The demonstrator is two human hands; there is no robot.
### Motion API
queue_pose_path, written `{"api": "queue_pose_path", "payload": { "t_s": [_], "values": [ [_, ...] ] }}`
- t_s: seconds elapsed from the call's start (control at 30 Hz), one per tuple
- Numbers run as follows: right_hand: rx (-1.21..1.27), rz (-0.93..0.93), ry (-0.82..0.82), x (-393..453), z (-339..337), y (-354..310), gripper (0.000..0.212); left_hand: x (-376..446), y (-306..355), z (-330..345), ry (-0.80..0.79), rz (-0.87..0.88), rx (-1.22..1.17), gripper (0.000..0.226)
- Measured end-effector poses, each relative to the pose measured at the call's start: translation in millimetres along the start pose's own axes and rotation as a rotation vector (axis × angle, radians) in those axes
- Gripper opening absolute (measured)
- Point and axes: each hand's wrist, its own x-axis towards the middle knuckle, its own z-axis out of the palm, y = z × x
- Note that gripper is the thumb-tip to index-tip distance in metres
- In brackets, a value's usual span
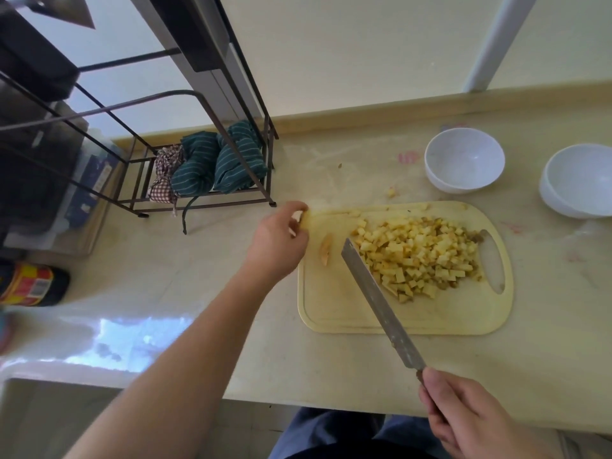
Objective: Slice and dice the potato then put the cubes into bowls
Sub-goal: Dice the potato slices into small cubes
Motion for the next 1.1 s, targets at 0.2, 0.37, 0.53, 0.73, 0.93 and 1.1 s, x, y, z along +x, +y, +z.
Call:
{"api": "queue_pose_path", "payload": {
  "t_s": [0.2, 0.37, 0.53, 0.73, 0.93, 1.1],
  "values": [
    [-0.002, 0.041, -0.132, 11.1, 7.0, -8.9, 0.048, -83.7, -21.2, 32.5, 0.071, -0.309, -0.504, 0.043],
    [-0.013, 0.081, -0.128, 22.6, 12.2, -15.0, 0.051, -93.0, -22.7, 42.7, 0.046, -0.304, -0.454, 0.043],
    [0.016, 0.058, -0.036, 24.0, 6.3, -21.0, 0.063, -88.2, -12.7, 49.3, -0.041, -0.247, -0.396, 0.047],
    [0.011, 0.048, -0.019, 21.4, 14.6, -19.0, 0.048, -85.5, -14.5, 57.6, -0.006, -0.069, -0.06, 0.046],
    [-0.062, 0.033, 0.002, 19.8, 32.8, -10.2, 0.048, -93.0, -44.0, 69.0, 0.309, 0.218, 0.171, 0.037],
    [-0.055, 0.048, 0.027, 14.9, 26.2, -15.7, 0.052, -90.8, -45.9, 74.2, 0.327, 0.227, 0.139, 0.046]
  ]
}}
